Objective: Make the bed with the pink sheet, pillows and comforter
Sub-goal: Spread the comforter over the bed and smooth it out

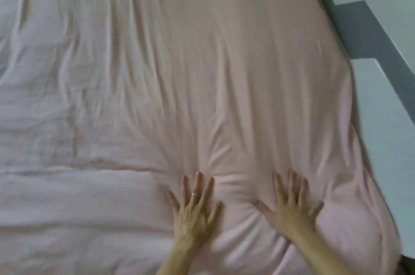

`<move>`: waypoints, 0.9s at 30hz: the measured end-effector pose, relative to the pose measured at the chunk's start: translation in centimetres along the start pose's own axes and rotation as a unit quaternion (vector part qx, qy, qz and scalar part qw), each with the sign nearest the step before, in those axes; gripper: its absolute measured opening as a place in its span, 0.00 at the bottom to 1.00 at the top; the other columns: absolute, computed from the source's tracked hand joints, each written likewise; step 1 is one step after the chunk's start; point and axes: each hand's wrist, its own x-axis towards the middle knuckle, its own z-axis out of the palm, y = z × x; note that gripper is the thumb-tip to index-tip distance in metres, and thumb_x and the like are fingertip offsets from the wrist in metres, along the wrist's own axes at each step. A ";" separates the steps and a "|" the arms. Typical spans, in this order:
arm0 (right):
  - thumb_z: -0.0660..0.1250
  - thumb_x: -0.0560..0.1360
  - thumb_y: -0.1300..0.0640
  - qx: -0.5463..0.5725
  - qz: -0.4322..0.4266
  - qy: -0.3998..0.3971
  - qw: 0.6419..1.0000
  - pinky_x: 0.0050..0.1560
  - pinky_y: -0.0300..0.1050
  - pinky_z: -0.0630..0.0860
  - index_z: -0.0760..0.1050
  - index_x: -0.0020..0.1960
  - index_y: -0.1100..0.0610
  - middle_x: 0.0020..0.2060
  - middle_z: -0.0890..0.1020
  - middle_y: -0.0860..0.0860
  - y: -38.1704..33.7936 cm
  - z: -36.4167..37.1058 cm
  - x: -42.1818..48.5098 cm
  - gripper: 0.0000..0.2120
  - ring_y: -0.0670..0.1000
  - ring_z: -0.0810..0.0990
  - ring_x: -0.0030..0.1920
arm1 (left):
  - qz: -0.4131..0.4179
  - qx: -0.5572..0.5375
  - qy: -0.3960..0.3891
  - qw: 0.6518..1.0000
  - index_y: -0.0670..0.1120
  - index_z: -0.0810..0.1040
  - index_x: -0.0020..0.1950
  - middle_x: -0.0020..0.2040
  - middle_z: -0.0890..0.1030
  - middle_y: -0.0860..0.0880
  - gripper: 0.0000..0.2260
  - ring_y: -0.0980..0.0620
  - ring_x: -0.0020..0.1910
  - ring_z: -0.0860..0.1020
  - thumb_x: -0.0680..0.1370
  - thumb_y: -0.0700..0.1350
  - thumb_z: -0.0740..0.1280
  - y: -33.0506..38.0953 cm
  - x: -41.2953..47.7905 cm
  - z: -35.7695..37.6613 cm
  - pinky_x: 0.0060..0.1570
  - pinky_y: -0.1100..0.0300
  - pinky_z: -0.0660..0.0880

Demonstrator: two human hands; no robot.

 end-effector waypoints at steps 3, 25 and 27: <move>0.51 0.62 0.17 0.022 -0.013 0.007 1.000 0.64 0.80 0.54 0.58 0.78 0.50 0.79 0.55 0.58 3.6 4.5 -5.5 0.54 0.62 0.56 0.78 | -0.038 0.015 -0.042 0.998 0.58 0.58 0.77 0.79 0.55 0.53 0.35 0.40 0.77 0.54 0.74 0.72 0.52 1.0 -6.2 2.4 0.63 0.25 0.48; 0.46 0.57 0.15 0.212 0.124 -0.061 0.967 0.75 0.67 0.43 0.20 0.73 0.44 0.74 0.25 0.56 13.2 3.9 -6.0 0.60 0.60 0.31 0.77 | -0.034 0.042 -0.155 0.986 0.68 0.30 0.72 0.75 0.27 0.57 0.34 0.43 0.74 0.27 0.73 0.75 0.45 7.8 -7.7 1.0 0.65 0.24 0.41; 0.48 0.56 0.14 0.235 0.141 -0.075 0.959 0.72 0.73 0.48 0.16 0.69 0.41 0.73 0.24 0.54 13.1 3.5 -6.1 0.60 0.59 0.32 0.77 | -0.033 0.050 -0.142 0.988 0.69 0.37 0.74 0.78 0.36 0.57 0.33 0.43 0.77 0.36 0.73 0.75 0.46 7.9 -7.2 0.7 0.65 0.23 0.45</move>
